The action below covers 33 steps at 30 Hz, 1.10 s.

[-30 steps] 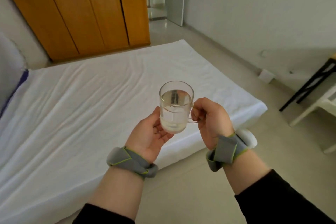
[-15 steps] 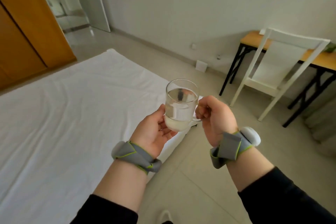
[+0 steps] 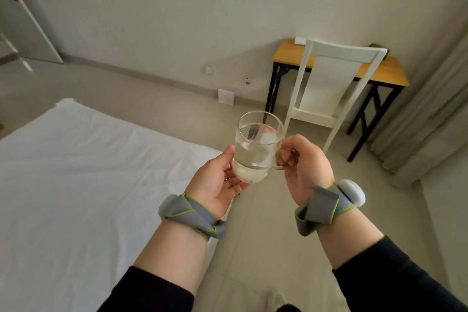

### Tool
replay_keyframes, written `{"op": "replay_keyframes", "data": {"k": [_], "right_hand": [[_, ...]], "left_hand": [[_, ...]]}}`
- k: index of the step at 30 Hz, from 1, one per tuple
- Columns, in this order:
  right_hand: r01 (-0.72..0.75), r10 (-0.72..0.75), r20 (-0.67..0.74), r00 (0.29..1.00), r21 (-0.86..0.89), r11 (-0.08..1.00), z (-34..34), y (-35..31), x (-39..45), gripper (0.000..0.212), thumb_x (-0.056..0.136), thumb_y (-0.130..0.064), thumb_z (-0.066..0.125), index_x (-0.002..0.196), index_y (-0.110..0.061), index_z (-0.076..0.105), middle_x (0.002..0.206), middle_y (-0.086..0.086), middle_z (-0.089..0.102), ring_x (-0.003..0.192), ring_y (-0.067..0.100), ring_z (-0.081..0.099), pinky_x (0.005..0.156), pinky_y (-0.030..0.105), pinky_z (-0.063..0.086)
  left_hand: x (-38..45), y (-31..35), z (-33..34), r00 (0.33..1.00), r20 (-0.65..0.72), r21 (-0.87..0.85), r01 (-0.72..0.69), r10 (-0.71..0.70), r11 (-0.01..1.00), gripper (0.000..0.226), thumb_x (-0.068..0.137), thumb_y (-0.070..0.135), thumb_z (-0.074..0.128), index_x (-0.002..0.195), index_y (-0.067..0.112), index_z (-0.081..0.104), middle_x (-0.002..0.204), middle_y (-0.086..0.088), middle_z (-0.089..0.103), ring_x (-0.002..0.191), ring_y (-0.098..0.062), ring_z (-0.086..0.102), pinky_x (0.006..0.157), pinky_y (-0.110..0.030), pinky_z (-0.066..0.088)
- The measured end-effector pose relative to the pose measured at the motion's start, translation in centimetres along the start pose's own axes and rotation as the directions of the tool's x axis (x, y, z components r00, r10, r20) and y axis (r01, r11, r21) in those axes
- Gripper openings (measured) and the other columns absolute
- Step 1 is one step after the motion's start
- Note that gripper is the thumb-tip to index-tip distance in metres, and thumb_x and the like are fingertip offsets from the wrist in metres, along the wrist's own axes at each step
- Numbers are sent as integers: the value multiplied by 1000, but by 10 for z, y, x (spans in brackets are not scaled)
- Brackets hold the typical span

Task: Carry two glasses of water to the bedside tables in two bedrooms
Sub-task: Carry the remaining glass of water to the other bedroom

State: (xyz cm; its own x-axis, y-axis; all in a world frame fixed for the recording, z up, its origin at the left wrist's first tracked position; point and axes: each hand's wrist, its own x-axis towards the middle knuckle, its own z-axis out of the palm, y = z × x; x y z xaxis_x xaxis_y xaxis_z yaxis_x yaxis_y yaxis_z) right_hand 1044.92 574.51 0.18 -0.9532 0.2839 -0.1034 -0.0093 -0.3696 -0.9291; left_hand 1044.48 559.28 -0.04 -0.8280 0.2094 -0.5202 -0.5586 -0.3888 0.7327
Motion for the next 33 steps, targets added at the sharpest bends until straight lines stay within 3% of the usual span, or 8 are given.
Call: {"op": "replay_keyframes", "data": {"k": [3,7,11,16,24,33], "right_hand": [[14,-14,-6,1000,13,1000,-13,-4,68,31,62,-13,53,38,-24,38,42,-6,31,50,16,27,59,37,21],[31,-29,56,998,-42,999,-20,-17,137,30,64,-14,52,37,-21,41,42,-6,35,51,17,29,59,37,23],[62,-46,107,993,-153,986,-20,-40,224,27,60,-20,53,37,-21,38,43,-7,32,60,24,23,66,52,17],[7,6,131,991,-93,996,-2,-47,312,29,60,-18,53,36,-22,39,41,-7,32,53,17,27,61,40,19],[6,4,161,987,-65,998,48,-44,456,33,64,-16,52,35,-21,39,41,-7,34,49,15,29,61,39,21],[-3,11,188,982,-43,999,110,-41,610,32,62,-17,53,32,-21,41,38,-8,36,46,15,31,58,36,23]], "left_hand": [[60,17,30,1000,6,-4,2,-2,1000,40,90,39,53,107,4,61,88,-10,61,86,-24,60,88,-37,49],[114,40,59,1000,0,-28,-26,26,999,38,90,39,53,100,3,62,89,-11,61,87,-25,59,90,-38,49],[182,75,96,999,-17,-73,-48,47,996,44,90,39,52,110,0,59,92,-12,61,87,-25,60,86,-36,49],[251,116,116,995,-85,-107,-70,61,992,39,90,39,52,105,4,59,87,-10,61,82,-23,59,77,-33,50],[378,201,119,990,-110,-127,-107,93,986,46,90,39,52,118,2,56,90,-11,60,82,-24,58,77,-33,50],[498,300,121,985,-138,-134,-120,101,984,37,90,38,52,103,4,61,83,-10,61,78,-23,59,78,-34,51]]}}
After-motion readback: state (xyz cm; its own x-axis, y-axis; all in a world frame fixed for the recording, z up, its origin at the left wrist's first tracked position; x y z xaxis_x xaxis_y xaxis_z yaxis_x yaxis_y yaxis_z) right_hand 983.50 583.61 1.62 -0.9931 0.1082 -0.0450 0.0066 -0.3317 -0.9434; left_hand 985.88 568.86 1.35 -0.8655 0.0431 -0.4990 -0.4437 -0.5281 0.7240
